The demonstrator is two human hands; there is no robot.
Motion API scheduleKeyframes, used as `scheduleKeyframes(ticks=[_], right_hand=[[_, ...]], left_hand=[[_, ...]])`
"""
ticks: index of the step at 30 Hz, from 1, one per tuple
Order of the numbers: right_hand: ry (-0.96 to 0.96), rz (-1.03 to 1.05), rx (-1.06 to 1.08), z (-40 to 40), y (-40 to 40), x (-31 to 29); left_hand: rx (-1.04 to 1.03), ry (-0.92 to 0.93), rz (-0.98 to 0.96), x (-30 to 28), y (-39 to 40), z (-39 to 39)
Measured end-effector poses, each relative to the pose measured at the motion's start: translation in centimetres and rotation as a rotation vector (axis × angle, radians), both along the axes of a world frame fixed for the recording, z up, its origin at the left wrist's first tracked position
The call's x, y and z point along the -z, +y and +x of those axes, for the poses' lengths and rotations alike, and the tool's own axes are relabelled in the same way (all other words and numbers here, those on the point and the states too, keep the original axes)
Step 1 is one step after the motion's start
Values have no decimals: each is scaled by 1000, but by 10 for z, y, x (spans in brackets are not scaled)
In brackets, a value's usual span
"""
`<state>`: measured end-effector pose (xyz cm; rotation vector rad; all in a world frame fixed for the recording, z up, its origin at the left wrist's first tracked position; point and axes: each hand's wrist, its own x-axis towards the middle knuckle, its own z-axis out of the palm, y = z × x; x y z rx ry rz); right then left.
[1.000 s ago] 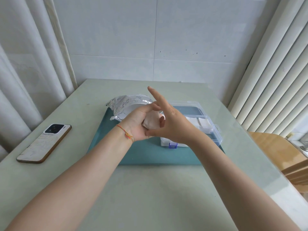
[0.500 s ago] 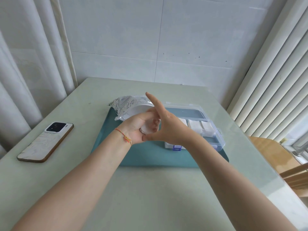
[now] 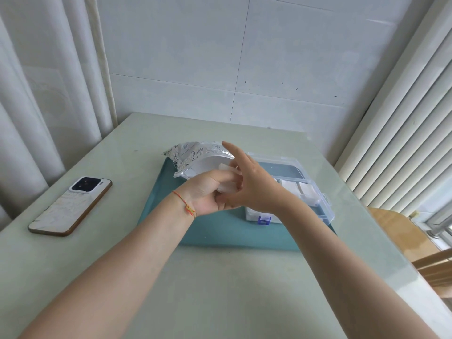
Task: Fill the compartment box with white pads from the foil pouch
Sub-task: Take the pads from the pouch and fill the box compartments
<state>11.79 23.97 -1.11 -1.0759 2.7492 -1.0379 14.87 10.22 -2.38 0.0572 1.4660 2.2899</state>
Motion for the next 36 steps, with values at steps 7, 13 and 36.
scheduleKeyframes(ticks=[7,13,36], right_hand=[[-287,-181,-20,3,25,-20],[-153,-194,135,1,21,-6],[-268,-344,51,-3,38,-2]], left_hand=[[61,143,-152,9,-2,-3],[7,245,-352,10,22,-1],[-47,13,-89,10,27,-6]])
